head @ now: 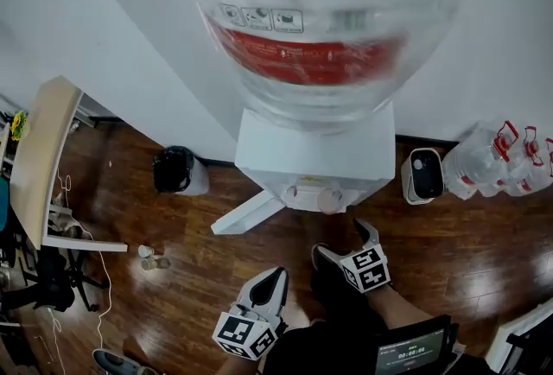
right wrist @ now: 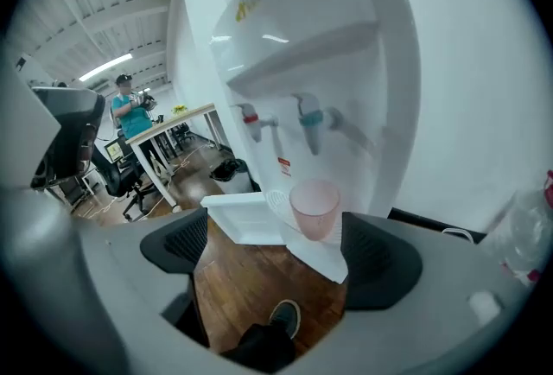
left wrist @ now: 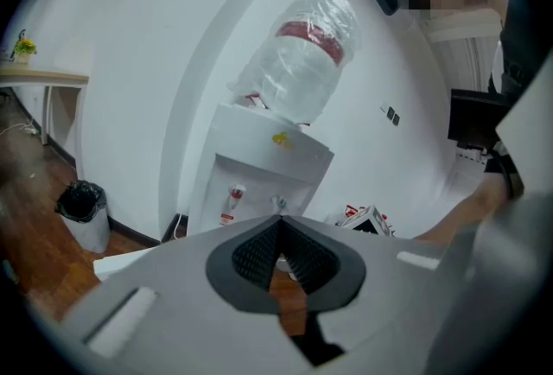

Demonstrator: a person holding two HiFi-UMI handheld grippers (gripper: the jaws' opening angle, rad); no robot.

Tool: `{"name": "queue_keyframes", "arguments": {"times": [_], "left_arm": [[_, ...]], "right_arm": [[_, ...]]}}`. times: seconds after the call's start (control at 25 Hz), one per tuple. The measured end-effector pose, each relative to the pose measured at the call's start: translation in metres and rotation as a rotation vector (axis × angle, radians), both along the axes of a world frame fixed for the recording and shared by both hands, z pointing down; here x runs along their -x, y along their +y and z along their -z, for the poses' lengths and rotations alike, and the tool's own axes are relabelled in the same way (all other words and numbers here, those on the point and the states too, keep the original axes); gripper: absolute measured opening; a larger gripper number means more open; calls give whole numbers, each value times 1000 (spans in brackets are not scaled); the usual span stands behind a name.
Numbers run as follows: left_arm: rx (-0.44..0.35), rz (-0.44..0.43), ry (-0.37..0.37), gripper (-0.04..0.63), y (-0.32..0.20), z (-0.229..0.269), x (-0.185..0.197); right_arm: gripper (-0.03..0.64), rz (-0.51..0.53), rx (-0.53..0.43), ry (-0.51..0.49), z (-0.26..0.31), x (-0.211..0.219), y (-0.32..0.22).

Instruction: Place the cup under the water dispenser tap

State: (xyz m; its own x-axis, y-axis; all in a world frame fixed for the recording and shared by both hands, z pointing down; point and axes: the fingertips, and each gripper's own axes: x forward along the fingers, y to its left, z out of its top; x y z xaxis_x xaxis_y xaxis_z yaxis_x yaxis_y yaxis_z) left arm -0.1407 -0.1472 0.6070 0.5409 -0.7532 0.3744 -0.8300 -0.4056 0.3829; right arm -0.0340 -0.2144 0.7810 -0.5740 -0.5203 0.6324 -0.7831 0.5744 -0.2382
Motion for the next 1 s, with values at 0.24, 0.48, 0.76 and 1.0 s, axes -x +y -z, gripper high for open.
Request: {"name": "queue_keyframes", "arguments": {"times": [0.24,0.48,0.76,1.0], "left_arm": [[0,15,-12,0,75,75,0],[-76,40,-29,0,137,124,2],[-145,72,-12,0,213,167,-9],[-210,83,-32,0,256,197,-4]], "right_arm": [[480,27,-12,-30,94,0,58],[465,36,-93,-46,176,-7,102],[408,25,-170,-123,267,-20,183],[302,49,-223,-155,330,-28,240]]}}
